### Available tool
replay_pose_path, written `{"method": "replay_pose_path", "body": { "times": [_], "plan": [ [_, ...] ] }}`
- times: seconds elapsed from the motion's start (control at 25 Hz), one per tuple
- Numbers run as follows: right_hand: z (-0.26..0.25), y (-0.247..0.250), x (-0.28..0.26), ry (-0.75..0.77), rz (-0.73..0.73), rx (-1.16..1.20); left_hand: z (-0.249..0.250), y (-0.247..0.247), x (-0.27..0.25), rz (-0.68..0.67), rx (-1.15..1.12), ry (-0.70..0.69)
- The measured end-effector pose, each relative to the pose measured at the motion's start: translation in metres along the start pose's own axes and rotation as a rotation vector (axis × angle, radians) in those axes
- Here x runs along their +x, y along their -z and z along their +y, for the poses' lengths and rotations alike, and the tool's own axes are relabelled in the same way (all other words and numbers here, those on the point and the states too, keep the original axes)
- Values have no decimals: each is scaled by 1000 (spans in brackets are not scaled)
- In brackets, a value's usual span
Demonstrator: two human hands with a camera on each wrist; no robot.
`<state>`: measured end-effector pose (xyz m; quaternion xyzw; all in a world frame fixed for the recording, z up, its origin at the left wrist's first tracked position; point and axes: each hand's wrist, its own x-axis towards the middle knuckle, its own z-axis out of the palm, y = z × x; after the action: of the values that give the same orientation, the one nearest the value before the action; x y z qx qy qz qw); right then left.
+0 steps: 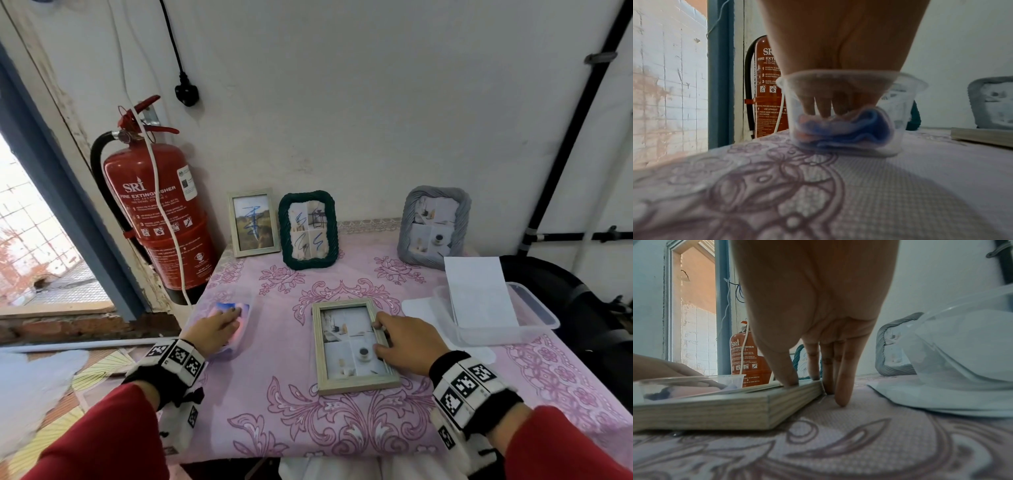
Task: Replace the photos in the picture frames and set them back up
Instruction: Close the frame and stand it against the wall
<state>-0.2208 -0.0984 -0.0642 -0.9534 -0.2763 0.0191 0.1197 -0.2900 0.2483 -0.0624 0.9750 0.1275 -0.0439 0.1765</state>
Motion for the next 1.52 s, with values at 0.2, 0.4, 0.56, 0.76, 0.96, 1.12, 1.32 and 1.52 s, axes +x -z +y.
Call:
{"method": "replay_pose_path", "body": {
  "times": [0.2,0.4,0.56,0.76,0.96,1.12,1.32,1.52],
  "plan": [
    [0,0,3,-5,-5,0,16,9,-1,328,-217,40],
    [-1,3,12,-44,-18,2,62,18,-6,495,-515,-111],
    [-4,2,19,-66,-48,-55,100,2,-3,355,-605,-131],
    [-8,3,25,-103,-62,-96,126,-39,3,52,-697,32],
    [-14,5,28,-192,-102,18,129,-61,10,14,-727,175],
    [-10,11,28,-285,-93,316,126,-64,15,-12,-919,272],
    [-5,33,19,-242,17,536,137,-57,9,-96,-1110,149],
    [-1,58,16,-174,131,638,151,-33,2,-144,-1209,-7]
  ]
}}
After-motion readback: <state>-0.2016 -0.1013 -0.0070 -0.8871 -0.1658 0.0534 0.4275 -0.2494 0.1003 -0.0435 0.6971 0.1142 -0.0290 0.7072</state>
